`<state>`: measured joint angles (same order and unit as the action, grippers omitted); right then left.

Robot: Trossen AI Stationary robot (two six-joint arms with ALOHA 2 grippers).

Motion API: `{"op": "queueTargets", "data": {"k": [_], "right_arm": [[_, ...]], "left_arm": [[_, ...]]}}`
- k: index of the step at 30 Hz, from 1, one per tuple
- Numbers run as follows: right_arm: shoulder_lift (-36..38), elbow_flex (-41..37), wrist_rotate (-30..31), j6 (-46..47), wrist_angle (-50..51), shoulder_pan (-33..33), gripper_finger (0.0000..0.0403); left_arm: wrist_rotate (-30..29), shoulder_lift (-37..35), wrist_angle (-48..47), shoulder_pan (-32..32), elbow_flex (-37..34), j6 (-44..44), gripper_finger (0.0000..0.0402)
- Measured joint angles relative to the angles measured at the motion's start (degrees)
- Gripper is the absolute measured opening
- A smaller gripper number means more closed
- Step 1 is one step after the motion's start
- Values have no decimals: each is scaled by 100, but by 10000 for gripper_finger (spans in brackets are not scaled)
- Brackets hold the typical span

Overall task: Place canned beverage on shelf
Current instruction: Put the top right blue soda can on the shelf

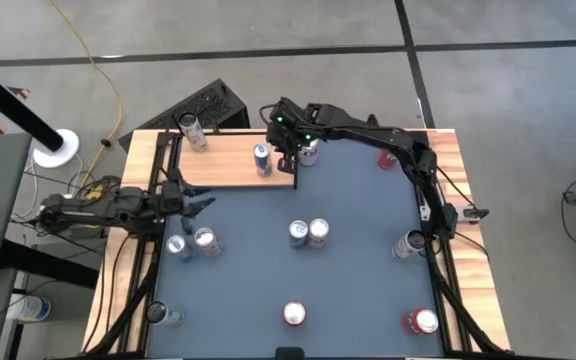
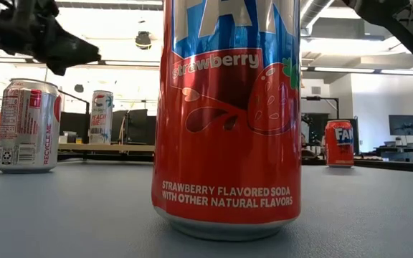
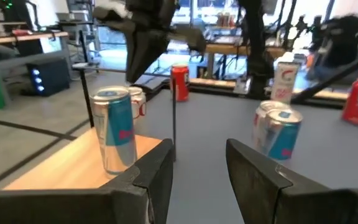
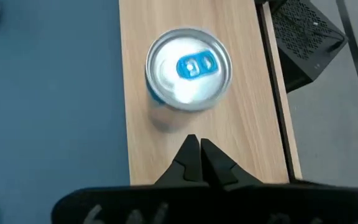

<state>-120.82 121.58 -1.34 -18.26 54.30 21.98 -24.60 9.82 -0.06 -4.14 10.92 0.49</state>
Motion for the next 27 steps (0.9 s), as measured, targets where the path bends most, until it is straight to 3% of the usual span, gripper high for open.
{"op": "queueTargets", "data": {"k": [5,9,15,21,27], "right_arm": [[400,0,-77,-148,370,129,0],[742,0,-432,-208,576,366,0],[1034,7,-852,-451,795,676,0],[1058,7,-933,-797,1062,821,0],[1059,7,-983,-1056,1332,1002,0]], "left_arm": [[-256,1399,1434,220,71,383,137],[-303,2399,1875,792,562,372,137],[1139,3822,1847,1928,1571,-16,166],[2832,5330,1289,2898,2737,-121,237],[2883,6209,967,3274,3647,31,314]]}}
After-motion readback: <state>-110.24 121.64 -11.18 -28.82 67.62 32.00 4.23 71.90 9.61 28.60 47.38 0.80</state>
